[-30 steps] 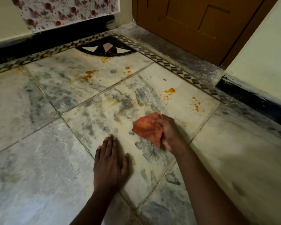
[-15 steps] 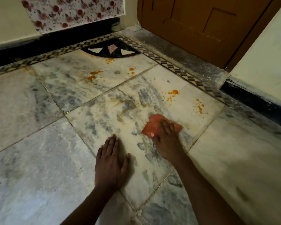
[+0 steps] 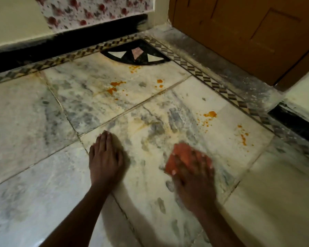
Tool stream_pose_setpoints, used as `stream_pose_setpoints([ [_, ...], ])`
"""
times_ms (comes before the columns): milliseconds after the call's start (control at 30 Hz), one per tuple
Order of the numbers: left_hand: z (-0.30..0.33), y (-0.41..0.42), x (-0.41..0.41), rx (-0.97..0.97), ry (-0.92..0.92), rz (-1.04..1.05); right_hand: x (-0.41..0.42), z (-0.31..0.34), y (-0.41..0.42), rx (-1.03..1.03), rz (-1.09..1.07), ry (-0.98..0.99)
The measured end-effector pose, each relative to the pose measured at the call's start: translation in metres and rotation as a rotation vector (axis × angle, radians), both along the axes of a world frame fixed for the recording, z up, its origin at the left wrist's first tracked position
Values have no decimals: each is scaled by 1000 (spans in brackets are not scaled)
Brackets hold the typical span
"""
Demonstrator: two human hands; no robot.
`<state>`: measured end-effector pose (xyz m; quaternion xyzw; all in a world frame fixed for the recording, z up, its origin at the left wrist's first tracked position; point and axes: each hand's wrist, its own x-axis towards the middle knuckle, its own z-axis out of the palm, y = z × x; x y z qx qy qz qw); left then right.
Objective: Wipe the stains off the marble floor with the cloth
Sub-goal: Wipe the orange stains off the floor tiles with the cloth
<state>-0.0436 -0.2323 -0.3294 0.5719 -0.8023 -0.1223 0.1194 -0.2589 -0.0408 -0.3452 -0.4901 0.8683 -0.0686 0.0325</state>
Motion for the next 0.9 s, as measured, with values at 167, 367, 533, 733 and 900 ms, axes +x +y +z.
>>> stream_pose_setpoints([
  [167,-8,-10,-2,-17,-10,63,-27,-9,-105,-64,-351,2],
  [367,12,-10,3,54,-5,51,18,20,-44,-30,211,103],
  [533,7,-14,5,102,-35,41,-10,-1,-42,143,-199,-11],
  [733,-1,-15,3,57,-18,53,35,-1,-154,-46,-132,47],
  [900,2,-14,-1,35,0,83,32,18,-79,27,169,28],
])
